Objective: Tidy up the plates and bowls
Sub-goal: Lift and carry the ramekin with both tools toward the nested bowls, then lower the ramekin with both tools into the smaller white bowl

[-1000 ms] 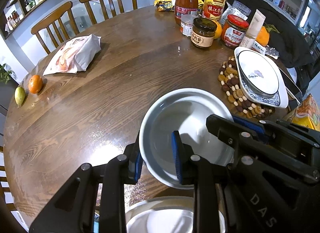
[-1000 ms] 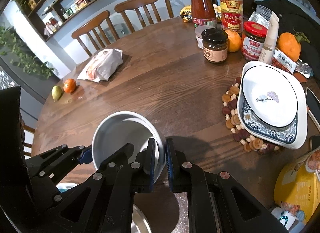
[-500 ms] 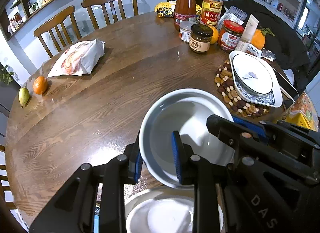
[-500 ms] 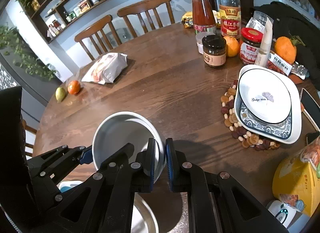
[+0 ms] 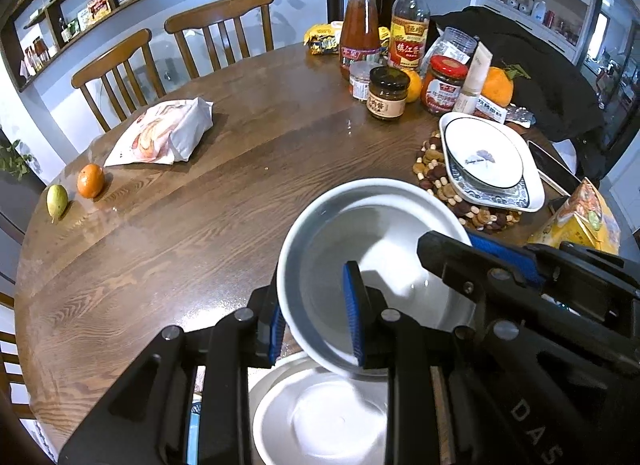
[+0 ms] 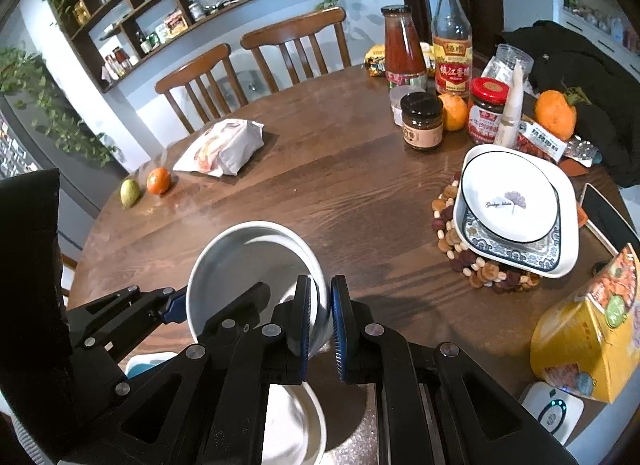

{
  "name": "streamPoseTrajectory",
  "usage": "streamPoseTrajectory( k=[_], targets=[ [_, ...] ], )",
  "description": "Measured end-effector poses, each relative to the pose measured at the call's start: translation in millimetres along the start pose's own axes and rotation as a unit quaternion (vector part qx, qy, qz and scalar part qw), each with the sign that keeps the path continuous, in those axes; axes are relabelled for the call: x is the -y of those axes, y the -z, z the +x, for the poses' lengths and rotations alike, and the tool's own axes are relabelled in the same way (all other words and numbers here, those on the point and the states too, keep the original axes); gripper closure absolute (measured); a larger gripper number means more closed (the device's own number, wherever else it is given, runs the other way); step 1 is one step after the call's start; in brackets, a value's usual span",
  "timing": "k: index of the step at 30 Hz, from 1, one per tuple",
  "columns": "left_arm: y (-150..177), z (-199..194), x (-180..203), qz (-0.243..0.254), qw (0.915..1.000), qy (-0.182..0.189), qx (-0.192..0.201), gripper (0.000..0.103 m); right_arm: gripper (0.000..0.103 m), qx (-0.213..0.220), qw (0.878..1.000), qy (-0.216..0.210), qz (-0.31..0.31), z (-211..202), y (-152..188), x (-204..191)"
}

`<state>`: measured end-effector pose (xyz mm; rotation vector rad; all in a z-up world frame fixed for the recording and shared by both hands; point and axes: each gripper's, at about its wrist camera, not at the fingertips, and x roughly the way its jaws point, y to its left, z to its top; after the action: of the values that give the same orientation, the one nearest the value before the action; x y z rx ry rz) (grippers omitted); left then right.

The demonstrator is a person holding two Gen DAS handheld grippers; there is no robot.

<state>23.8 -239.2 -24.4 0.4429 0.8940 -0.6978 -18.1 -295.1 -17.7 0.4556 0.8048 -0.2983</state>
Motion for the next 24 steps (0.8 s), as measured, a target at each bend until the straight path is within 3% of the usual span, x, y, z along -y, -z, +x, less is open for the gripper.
streamPoseTrajectory(
  k=[24],
  targets=[
    [23.3, -28.9, 19.9, 0.019, 0.9996, 0.016, 0.012, 0.079, 0.089, 0.017, 1.000, 0.017, 0.021, -36.0, 29.6, 4.2]
  ],
)
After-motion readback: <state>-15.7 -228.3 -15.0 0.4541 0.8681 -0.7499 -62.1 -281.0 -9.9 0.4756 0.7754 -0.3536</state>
